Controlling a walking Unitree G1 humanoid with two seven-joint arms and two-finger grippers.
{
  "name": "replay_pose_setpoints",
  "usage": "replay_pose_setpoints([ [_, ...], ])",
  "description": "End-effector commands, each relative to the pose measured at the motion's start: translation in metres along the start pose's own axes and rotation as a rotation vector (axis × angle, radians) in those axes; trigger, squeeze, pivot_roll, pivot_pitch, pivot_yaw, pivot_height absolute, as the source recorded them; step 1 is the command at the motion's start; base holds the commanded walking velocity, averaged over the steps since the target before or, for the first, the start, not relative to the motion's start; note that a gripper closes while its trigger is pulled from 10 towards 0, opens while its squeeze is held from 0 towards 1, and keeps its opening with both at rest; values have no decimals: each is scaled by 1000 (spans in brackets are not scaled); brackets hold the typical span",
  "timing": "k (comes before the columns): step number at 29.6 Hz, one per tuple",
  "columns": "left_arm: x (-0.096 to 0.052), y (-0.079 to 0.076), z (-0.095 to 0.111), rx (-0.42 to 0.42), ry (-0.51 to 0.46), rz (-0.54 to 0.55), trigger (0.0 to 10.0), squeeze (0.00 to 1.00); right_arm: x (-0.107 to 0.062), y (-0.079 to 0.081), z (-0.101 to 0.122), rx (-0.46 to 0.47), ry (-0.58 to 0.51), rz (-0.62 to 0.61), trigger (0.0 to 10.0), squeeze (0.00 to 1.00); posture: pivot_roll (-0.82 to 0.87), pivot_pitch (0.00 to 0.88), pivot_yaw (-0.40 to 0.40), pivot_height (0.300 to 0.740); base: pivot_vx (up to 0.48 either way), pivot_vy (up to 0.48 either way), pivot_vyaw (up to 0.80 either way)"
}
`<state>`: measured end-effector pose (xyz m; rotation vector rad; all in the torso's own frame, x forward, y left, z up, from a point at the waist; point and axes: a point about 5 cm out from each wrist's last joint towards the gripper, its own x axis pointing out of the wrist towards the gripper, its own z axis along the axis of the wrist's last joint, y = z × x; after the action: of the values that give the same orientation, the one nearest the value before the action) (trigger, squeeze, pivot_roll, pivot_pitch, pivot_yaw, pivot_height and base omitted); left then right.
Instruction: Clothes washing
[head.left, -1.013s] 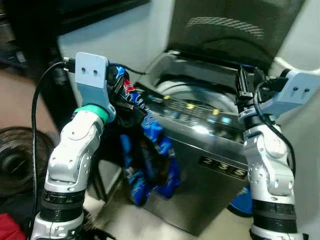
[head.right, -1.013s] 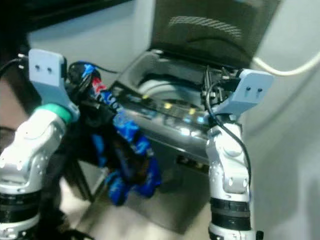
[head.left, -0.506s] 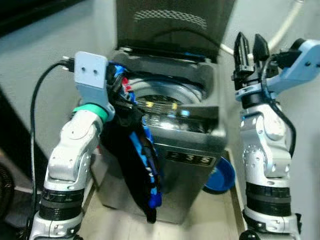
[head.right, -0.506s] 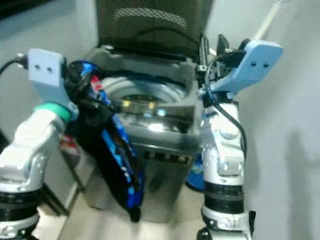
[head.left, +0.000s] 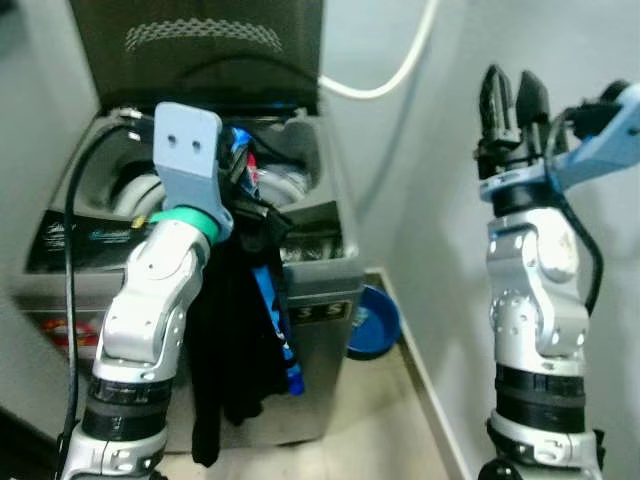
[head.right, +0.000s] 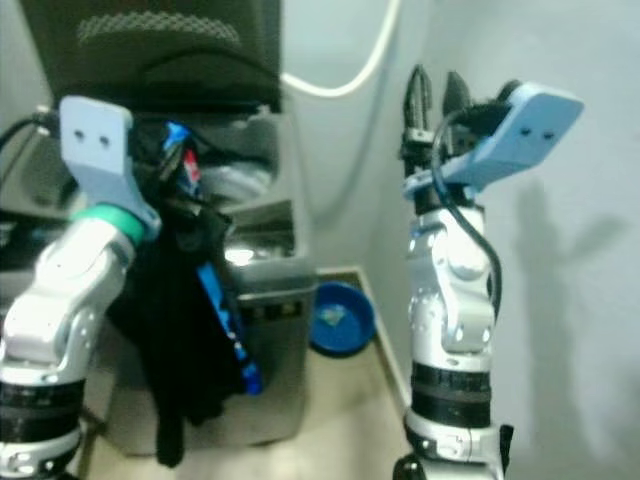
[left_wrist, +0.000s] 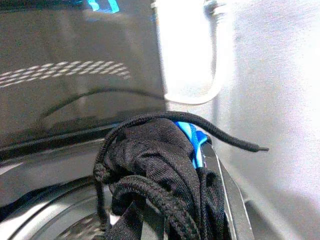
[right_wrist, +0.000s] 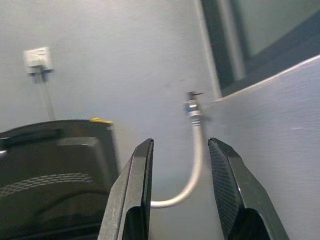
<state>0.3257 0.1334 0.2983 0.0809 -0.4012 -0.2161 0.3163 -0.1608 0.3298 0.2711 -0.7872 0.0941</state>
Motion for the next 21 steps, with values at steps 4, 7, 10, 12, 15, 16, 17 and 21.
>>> replay_pose_setpoints([
  [4,-2,6,5,8,-24,25,10000,0,-3,2,-8,-1,27,1,10000,0,-38,16,34,740,0,480,0],
  [7,-2,6,5,10,-24,26,10000,0,-4,2,-10,-6,36,0,10000,0,-38,16,34,740,0,480,0],
  [10,-2,7,4,16,-23,32,10000,0,-6,1,-13,-19,51,-2,10000,0,-36,21,34,740,0,480,0],
  [12,-2,7,4,14,-22,35,10000,0,-6,1,-14,-22,53,-3,10000,0,-36,21,34,740,0,435,0],
  [15,-2,8,4,29,-19,39,10000,0,-6,0,-15,-27,56,-4,10000,0,-36,21,34,740,0,0,0],
  [16,-2,8,3,23,-15,40,10000,0,-7,0,-15,-29,57,-5,10000,0,-39,22,35,740,0,0,0],
  [17,-1,8,3,18,-14,40,10000,0,-7,0,-15,-32,57,-5,10000,0,-39,22,35,740,0,0,0],
  [21,0,8,3,10,-13,40,10000,0,-8,0,-16,-40,63,-4,10000,0,-39,22,35,740,0,0,0],
])
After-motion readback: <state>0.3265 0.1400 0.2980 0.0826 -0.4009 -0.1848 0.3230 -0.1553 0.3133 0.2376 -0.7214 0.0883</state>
